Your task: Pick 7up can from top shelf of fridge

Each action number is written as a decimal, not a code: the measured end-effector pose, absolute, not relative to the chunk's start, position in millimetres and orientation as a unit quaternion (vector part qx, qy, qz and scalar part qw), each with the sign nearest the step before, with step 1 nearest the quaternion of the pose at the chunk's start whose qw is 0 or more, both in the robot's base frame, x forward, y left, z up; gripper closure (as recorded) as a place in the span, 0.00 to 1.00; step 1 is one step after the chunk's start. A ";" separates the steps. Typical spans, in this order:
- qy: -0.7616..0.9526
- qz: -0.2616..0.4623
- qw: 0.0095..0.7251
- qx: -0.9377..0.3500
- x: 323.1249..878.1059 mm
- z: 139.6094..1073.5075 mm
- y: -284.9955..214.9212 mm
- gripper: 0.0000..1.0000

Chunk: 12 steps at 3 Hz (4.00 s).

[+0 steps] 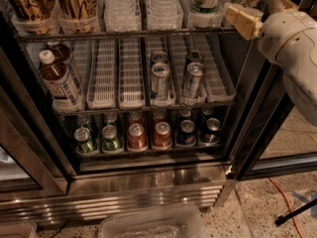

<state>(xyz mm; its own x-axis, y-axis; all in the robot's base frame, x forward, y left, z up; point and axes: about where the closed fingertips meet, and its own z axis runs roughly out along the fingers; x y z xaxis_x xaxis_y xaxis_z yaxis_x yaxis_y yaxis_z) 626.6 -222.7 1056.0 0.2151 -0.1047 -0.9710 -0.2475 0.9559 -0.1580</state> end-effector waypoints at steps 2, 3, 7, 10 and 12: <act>0.622 0.053 0.769 -0.140 627.7 1059.9 -220.3 0.27; 0.616 0.064 0.775 -0.124 630.8 1067.9 -227.5 0.28; 0.627 0.075 0.766 -0.118 636.8 1057.9 -215.4 0.28; 0.624 0.079 0.769 -0.109 649.6 1070.0 -206.8 0.69; 0.624 0.079 0.770 -0.109 649.6 1070.1 -206.7 1.00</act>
Offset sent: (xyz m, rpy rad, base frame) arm 0.0245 0.0003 0.0224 0.0601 -0.0329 0.0316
